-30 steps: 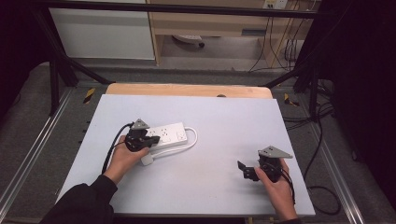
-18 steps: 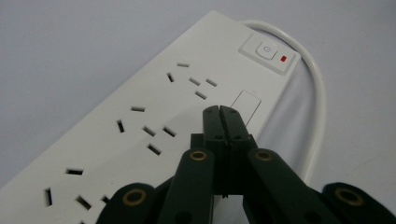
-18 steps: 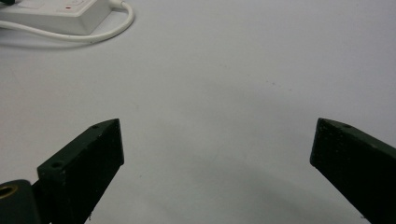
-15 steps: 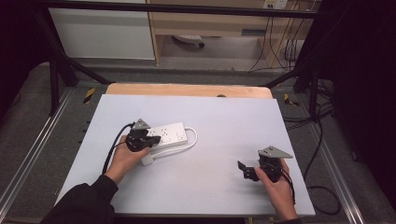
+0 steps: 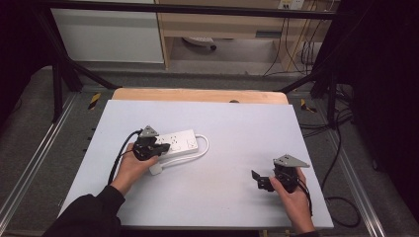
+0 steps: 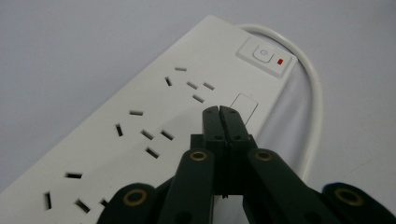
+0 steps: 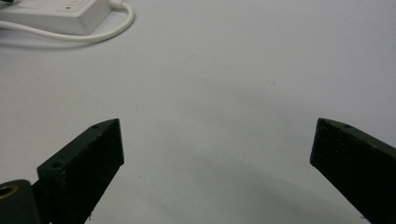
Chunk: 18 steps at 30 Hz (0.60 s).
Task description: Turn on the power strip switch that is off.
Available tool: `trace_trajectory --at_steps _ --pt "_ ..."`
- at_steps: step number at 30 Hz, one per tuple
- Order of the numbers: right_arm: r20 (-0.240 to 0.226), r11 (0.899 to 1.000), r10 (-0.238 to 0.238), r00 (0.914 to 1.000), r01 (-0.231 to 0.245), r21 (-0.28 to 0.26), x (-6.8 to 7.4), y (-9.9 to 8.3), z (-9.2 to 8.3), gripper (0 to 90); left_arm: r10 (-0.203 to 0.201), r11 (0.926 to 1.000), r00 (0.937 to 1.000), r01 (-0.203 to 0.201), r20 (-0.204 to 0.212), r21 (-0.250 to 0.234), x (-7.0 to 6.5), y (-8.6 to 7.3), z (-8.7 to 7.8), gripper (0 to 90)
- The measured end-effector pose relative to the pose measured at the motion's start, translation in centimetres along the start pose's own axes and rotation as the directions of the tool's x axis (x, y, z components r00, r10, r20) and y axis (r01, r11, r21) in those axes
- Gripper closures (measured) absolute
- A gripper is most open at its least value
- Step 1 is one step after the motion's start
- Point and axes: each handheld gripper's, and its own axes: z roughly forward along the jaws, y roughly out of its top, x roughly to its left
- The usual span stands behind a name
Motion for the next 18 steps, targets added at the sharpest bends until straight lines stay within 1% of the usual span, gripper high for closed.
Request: trace_trajectory --at_steps 4,9,12,18 --pt "0.001 1.000 0.003 1.0000 -0.003 -0.001 0.00 -0.01 -0.01 3.2 0.001 1.0000 1.0000 -0.001 -0.003 -0.003 0.08 0.03 -0.08 90.0" --pt "0.000 1.000 0.003 1.0000 -0.003 -0.002 0.00 -0.01 -0.01 3.2 -0.004 0.9998 1.0000 0.004 -0.004 -0.019 0.15 0.10 -0.28 90.0" --pt "0.002 1.000 -0.002 1.0000 0.002 -0.002 -0.04 -0.02 0.00 3.2 -0.019 0.9992 0.9998 0.018 -0.008 -0.035 0.22 0.18 -0.44 85.4" --pt "0.000 1.000 0.002 1.0000 -0.002 0.001 0.00 0.00 -0.01 3.2 -0.014 0.9987 0.9998 0.014 -0.016 -0.048 0.15 0.27 -0.76 78.6"
